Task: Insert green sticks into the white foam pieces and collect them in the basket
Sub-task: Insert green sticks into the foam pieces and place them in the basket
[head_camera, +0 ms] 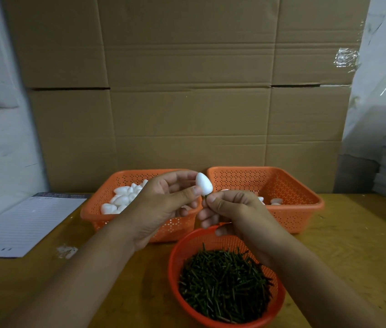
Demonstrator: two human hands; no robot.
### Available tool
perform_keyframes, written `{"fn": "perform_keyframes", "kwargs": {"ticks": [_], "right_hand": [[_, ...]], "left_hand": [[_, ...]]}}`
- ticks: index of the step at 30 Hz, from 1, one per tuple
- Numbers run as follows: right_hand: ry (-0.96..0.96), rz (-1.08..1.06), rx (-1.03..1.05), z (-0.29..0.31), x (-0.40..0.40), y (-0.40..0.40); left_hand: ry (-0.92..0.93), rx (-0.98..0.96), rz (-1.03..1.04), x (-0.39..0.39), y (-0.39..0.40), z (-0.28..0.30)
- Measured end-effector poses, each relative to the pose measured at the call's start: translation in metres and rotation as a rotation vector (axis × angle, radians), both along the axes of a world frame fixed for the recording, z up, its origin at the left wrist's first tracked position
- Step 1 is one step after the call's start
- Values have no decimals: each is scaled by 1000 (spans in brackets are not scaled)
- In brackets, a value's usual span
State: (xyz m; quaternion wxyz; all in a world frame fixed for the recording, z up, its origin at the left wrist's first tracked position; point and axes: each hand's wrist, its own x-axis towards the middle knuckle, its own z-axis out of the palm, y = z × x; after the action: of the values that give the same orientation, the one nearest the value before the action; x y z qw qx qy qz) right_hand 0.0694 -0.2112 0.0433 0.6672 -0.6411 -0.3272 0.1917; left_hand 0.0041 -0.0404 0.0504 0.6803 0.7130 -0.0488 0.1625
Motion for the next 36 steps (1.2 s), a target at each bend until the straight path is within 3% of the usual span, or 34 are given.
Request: {"fn": "perform_keyframes", "kwargs": {"ticks": [26, 36], "right_hand": [[-11, 13, -29, -1, 4, -1], [24, -7, 35, -2, 9, 1]], "left_hand": [[-63, 132, 43, 0, 6, 1], [-51, 12, 32, 6, 7, -5]]}}
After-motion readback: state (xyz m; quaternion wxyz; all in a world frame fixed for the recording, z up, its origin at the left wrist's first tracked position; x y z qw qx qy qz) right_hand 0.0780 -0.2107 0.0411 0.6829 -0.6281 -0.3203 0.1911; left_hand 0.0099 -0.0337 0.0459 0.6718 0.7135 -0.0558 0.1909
